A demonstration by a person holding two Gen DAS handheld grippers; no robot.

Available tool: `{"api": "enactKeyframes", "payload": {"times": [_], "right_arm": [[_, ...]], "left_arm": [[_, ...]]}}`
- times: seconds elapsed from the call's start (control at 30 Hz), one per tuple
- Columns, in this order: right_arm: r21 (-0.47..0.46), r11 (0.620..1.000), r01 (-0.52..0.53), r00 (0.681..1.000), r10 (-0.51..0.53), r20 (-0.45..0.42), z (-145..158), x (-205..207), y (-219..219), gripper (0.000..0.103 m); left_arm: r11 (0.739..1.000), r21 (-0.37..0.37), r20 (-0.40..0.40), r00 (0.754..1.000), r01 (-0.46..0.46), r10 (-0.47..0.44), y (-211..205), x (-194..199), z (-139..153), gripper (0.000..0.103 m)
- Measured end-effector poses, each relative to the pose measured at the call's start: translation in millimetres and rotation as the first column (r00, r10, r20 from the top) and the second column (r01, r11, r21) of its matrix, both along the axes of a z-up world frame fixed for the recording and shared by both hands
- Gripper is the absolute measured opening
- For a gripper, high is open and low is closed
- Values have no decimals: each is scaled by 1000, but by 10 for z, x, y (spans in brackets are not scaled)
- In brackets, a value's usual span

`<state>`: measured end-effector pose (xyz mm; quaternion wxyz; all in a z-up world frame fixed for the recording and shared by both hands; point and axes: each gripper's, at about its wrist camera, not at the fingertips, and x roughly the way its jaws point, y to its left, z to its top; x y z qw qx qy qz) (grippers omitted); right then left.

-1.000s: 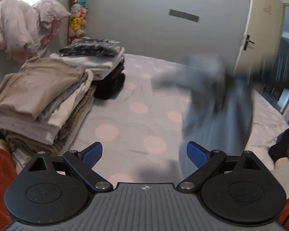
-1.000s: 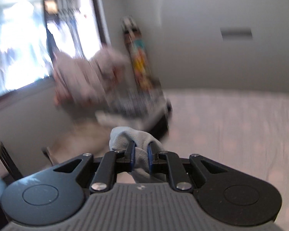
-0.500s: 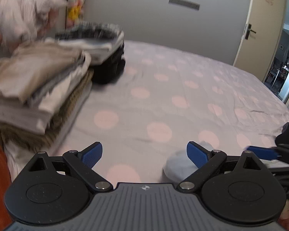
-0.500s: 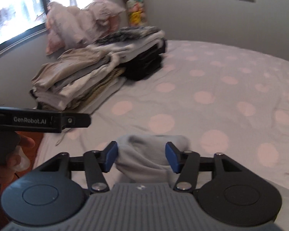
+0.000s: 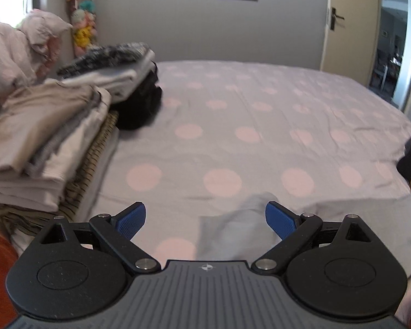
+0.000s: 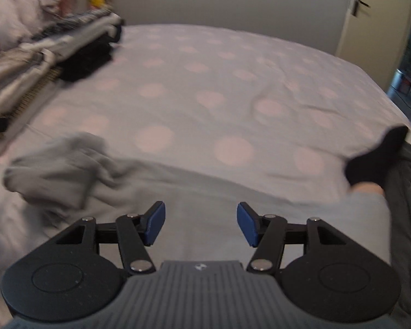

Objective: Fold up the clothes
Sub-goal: 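Grasp an edge of the light grey garment with the right gripper and lift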

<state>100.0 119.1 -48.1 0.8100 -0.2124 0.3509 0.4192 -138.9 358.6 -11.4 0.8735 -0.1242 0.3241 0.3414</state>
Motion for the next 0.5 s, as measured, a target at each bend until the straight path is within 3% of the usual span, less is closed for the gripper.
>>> {"api": "enactKeyframes", "payload": {"times": [0.13,0.23,0.37,0.4,0.5], "right_arm": [[-78,997,27,999,-29,-28,-158,194,-44,66],[-119,993,19,999,-23,-37,-254,321,-13,66],[-141,990,-22,998,15,-53,-341,459,112,66],[-145,989,-37,997,28,-66,-366,480,160,66],[-157,981,-118,985,96,-141,-437,449,304,67]], "left_arm": [[995,-83,-18,998,59,-61,13,64,-168,103],[986,-102,-38,990,131,-135,-59,108,-296,103],[974,-116,-113,971,196,-209,-133,192,-497,102],[971,-123,-134,966,203,-219,-138,214,-554,98],[966,-159,-127,966,203,-224,-111,181,-614,97]]}}
